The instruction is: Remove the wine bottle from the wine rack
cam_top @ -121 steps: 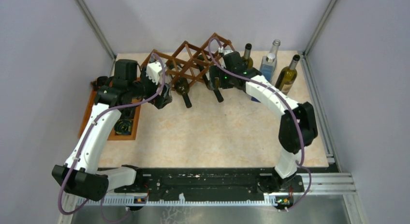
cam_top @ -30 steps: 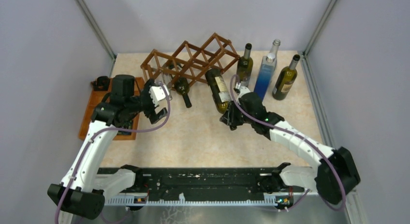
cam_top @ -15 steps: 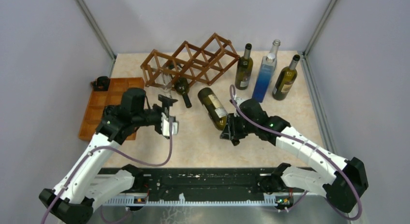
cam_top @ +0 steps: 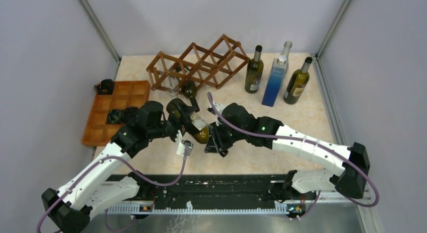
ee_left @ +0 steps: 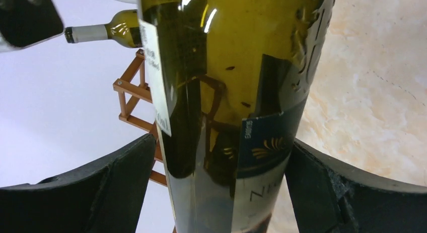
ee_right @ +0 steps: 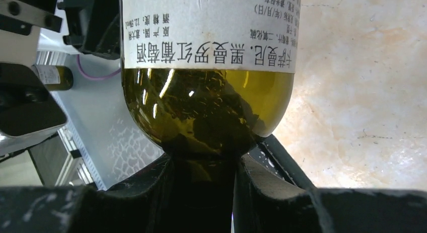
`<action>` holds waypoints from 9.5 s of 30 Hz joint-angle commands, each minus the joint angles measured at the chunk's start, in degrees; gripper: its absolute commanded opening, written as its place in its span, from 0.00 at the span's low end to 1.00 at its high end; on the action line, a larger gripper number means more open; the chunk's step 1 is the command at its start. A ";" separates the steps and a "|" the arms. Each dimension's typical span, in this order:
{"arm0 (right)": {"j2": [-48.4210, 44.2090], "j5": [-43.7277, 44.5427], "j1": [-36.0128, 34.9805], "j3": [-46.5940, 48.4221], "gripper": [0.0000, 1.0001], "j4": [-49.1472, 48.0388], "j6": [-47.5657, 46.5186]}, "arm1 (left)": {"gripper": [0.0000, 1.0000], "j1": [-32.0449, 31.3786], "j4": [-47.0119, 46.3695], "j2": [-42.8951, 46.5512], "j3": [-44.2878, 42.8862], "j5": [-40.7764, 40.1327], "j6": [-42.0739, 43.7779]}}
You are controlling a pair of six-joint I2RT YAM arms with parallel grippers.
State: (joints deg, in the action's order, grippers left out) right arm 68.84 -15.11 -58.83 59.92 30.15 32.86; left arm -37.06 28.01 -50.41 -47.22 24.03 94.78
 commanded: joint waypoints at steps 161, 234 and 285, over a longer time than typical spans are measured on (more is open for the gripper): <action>32.08 11.86 14.13 38.07 0.86 -3.53 -10.62 | 0.99 43.64 16.34 -23.95 -27.38 11.03 -62.70; 36.61 -2.89 8.53 25.62 0.00 -26.27 9.68 | 0.99 50.18 18.80 -9.40 -10.35 29.36 -21.68; 18.00 -7.85 1.87 14.62 0.15 -22.76 13.91 | 0.48 27.74 1.43 -1.04 9.21 10.99 -21.61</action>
State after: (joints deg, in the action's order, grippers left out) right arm 90.78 -21.87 -56.40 70.96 12.78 46.15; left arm -8.93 35.00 -51.59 -37.91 37.30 76.44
